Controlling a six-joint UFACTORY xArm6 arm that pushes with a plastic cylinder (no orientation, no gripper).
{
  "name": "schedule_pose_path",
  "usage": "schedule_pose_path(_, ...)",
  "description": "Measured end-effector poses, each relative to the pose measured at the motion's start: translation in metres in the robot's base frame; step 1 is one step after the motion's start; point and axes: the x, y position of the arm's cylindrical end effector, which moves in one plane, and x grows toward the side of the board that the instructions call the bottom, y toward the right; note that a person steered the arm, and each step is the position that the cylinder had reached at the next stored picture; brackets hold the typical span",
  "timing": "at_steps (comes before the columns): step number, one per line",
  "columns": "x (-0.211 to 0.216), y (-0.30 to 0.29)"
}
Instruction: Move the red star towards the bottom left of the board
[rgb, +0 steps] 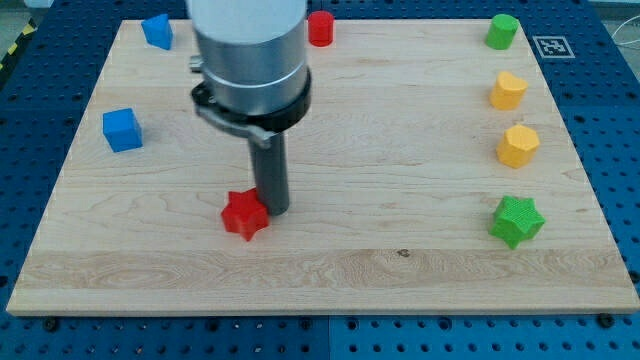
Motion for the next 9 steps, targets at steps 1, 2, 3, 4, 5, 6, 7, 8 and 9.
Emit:
schedule_pose_path(1, 0.013, -0.023)
schedule_pose_path(2, 0.026, -0.038)
schedule_pose_path(3, 0.035, -0.056)
schedule_pose_path(4, 0.040, -0.070)
schedule_pose_path(5, 0.051, -0.079)
schedule_pose_path(6, 0.057, -0.096)
schedule_pose_path(7, 0.058, -0.115)
schedule_pose_path(8, 0.058, -0.112)
schedule_pose_path(9, 0.040, -0.079)
